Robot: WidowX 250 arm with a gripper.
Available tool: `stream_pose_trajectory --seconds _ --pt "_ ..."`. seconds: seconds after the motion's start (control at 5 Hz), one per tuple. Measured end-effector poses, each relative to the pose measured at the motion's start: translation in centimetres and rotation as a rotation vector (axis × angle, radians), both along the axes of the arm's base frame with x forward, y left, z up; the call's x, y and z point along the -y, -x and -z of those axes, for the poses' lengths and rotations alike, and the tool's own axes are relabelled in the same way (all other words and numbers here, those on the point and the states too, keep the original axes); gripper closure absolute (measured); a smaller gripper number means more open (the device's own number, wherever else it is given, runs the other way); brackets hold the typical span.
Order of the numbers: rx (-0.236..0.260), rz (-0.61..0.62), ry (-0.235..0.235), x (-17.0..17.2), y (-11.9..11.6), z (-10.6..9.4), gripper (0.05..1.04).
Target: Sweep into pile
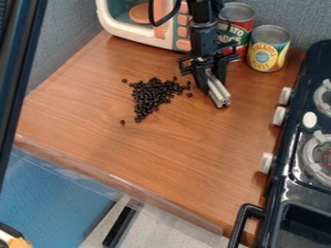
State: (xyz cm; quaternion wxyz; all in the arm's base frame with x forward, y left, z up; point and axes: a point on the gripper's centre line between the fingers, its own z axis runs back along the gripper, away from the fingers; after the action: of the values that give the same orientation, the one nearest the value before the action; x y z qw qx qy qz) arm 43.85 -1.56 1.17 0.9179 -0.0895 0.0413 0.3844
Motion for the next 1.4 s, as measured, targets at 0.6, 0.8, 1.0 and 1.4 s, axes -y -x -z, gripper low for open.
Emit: stream_pose_trajectory --seconds 0.6,0.8,1.0,1.4 --pt "0.013 -0.077 0.029 -2.5 2.2 0.3 0.697" --pt "0.017 -0.096 0.031 -3.6 2.9 0.4 0.697" --pt "0.02 -0.122 0.035 -4.6 3.4 0.4 0.697" --pt "0.014 -0.154 0.031 -6.2 4.8 0.5 0.697"
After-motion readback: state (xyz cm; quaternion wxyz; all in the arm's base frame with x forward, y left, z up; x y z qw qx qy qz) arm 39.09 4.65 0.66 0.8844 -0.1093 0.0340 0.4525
